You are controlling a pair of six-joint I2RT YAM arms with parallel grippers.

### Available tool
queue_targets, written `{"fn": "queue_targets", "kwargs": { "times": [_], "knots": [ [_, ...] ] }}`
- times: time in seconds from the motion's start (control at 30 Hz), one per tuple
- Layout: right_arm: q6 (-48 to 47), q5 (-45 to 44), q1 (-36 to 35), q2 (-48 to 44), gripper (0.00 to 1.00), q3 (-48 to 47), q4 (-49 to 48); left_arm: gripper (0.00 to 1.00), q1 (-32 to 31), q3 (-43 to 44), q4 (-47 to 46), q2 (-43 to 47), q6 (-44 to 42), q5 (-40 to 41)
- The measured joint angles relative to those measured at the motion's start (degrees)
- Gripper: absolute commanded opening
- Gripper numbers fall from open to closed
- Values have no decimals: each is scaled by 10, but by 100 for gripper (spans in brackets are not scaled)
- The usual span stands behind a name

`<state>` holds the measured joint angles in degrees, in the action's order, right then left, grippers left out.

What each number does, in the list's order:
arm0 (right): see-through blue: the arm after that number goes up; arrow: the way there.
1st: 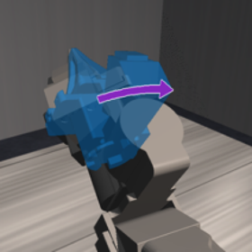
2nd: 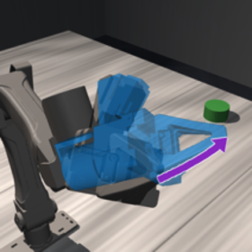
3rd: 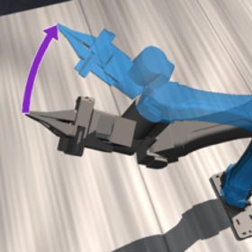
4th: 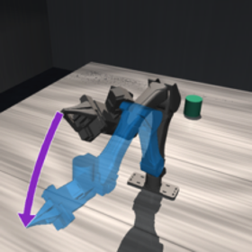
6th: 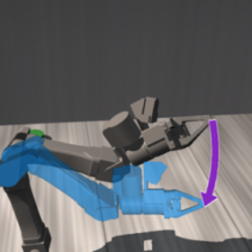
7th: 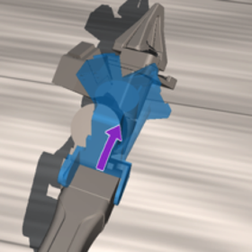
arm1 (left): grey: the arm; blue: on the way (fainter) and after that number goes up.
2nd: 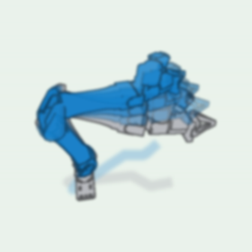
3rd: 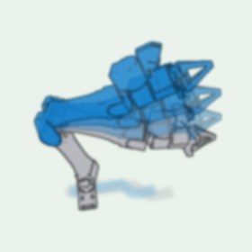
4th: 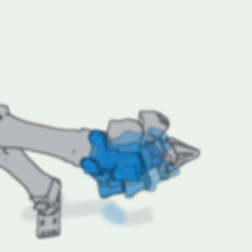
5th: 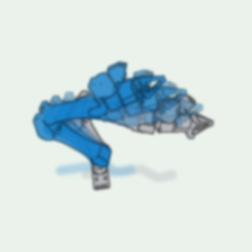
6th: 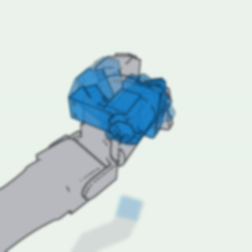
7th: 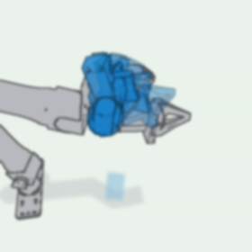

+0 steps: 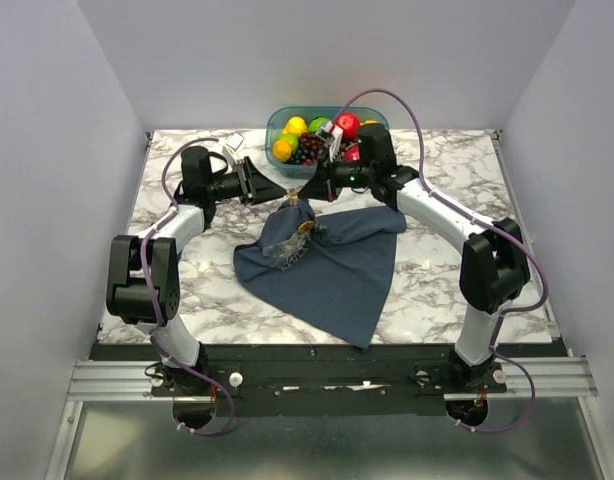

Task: Remove the brooch from the garment
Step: Open the brooch over the flattened clothing, then pass from the right arm to the left

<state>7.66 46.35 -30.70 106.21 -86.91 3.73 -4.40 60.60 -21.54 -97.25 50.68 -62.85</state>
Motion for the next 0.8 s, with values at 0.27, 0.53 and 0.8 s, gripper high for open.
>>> {"fn": "queue_targets", "kwargs": {
  "times": [0.27,0.53,0.8],
  "knots": [
    [19,17,0,-15,0,0,0,56,19,-8,-14,17,-14,5],
    [28,21,0,-19,0,0,0,58,17,-21,-64,23,1,-5],
    [37,21,1,-19,0,0,0,60,16,-41,-186,23,49,-46]
  ]
}}
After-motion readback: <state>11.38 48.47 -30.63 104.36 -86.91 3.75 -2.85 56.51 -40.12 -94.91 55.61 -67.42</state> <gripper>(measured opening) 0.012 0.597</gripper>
